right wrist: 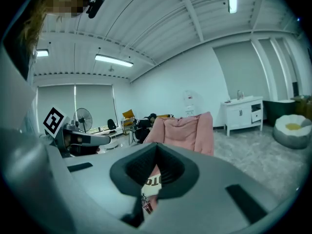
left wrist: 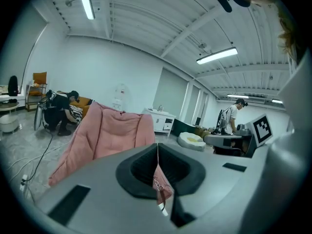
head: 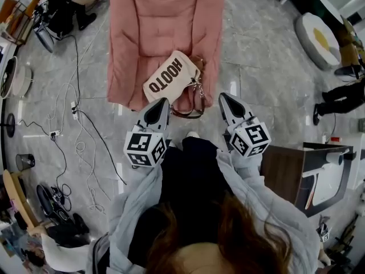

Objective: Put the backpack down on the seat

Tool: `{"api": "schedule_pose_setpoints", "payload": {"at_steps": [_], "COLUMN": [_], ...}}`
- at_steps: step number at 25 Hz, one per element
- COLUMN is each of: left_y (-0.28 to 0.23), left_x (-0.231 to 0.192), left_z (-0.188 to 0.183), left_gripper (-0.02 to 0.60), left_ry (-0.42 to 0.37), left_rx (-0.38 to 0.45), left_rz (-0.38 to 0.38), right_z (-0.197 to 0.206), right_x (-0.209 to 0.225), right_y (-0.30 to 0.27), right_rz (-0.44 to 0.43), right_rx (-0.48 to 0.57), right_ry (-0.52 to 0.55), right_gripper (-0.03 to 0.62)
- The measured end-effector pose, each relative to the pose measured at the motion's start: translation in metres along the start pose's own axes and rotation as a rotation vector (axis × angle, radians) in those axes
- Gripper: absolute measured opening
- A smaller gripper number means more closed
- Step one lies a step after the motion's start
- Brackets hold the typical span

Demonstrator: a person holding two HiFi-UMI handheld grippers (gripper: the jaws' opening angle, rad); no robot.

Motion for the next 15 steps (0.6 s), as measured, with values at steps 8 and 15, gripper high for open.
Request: {"api": "schedule_pose_setpoints", "payload": {"at_steps": [8,15], "left_y": [-0.001,-0.007], "left_x": [-0.002,-0.005], "left_z": [0.007,0.011], "left_gripper": [0.020,0.020], "left_ry": [0.016,0.028], "left_rx": [-0.019,-0.033], "left_rz": [0.005,0.007], "right_z": [0.008,0.010], "right_x": [-0.001,0.003], "right_y": [-0.001,-0.002], "right_rz": [-0.001,0.016], "right_rx": [-0.013,-0.036], "right_ry": [-0.007,-0.018], "right_gripper": [0.006,0.006]}}
Point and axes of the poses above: the fingertips, and each gripper's own axes: y backward along the fingers, x to its right, z out of its underside, the point moved 6 cm from there along y, backward along the fingers, and after that the axes turned 11 degrees about -x, right-handed, at the moved point
